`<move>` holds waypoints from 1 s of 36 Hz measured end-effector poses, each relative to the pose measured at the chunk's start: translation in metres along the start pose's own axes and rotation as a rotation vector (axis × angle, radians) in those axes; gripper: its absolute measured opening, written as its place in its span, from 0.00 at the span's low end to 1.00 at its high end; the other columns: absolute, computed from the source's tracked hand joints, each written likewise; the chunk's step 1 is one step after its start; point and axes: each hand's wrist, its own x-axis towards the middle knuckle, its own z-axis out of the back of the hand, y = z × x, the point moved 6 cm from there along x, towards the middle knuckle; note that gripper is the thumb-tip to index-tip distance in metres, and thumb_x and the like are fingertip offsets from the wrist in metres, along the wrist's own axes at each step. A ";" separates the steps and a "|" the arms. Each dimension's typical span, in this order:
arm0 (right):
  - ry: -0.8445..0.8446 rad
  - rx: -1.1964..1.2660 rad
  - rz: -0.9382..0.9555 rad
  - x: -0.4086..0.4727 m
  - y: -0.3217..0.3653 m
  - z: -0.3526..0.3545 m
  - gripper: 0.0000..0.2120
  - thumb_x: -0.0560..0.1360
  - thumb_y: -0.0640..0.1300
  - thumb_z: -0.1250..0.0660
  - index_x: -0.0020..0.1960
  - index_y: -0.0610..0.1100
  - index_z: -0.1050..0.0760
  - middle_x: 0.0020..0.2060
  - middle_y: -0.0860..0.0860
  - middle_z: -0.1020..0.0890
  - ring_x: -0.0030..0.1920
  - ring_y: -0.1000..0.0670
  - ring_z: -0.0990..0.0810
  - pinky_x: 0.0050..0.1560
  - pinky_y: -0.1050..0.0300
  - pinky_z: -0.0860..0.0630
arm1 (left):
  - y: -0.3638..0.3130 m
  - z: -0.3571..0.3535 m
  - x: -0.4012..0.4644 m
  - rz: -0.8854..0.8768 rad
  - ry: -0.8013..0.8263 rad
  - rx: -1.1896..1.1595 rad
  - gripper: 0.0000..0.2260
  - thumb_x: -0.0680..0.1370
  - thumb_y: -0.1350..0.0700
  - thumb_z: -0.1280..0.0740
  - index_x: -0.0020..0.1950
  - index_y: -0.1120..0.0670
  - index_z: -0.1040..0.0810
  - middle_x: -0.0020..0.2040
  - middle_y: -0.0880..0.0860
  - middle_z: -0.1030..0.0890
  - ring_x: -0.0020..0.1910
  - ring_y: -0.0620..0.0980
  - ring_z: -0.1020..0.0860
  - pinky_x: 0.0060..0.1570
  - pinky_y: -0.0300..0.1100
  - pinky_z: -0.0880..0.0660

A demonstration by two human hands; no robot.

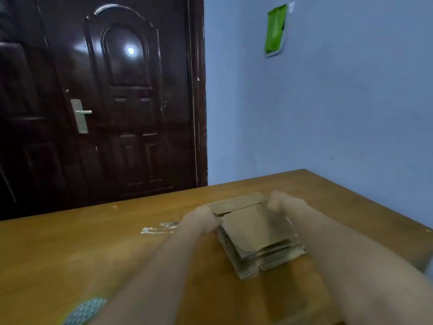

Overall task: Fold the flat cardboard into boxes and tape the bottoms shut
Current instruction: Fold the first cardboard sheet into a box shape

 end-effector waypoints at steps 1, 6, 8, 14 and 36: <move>0.030 -0.015 -0.007 -0.002 -0.002 -0.004 0.24 0.79 0.52 0.43 0.71 0.39 0.34 0.68 0.43 0.29 0.66 0.42 0.29 0.63 0.50 0.31 | -0.001 -0.006 0.001 0.008 0.029 -0.030 0.18 0.79 0.46 0.41 0.59 0.57 0.24 0.56 0.55 0.22 0.54 0.55 0.24 0.48 0.45 0.28; 0.095 -0.017 -0.039 -0.011 -0.004 -0.012 0.24 0.80 0.52 0.45 0.72 0.41 0.35 0.70 0.43 0.31 0.68 0.42 0.31 0.67 0.48 0.33 | -0.015 -0.011 -0.006 0.006 0.060 -0.054 0.16 0.79 0.48 0.41 0.53 0.61 0.23 0.43 0.55 0.25 0.45 0.55 0.24 0.39 0.44 0.32; 0.076 -0.003 -0.041 -0.009 -0.003 -0.010 0.23 0.80 0.51 0.44 0.71 0.40 0.35 0.69 0.42 0.30 0.67 0.42 0.30 0.66 0.48 0.33 | -0.015 -0.009 -0.006 0.031 0.055 -0.146 0.16 0.80 0.48 0.40 0.52 0.61 0.24 0.44 0.55 0.25 0.44 0.53 0.26 0.39 0.43 0.31; -0.029 0.040 -0.004 -0.005 0.004 0.002 0.18 0.80 0.47 0.43 0.65 0.39 0.29 0.62 0.43 0.25 0.60 0.43 0.26 0.54 0.53 0.30 | -0.005 -0.011 -0.007 0.249 0.071 -0.817 0.24 0.80 0.49 0.37 0.71 0.62 0.34 0.65 0.60 0.27 0.62 0.58 0.27 0.57 0.50 0.29; -0.363 0.354 -0.039 -0.017 0.036 0.042 0.17 0.79 0.40 0.44 0.65 0.36 0.29 0.65 0.39 0.26 0.65 0.39 0.27 0.61 0.51 0.30 | 0.010 0.019 -0.018 0.319 -0.041 -1.218 0.17 0.77 0.51 0.35 0.63 0.57 0.27 0.51 0.56 0.22 0.52 0.57 0.22 0.50 0.51 0.26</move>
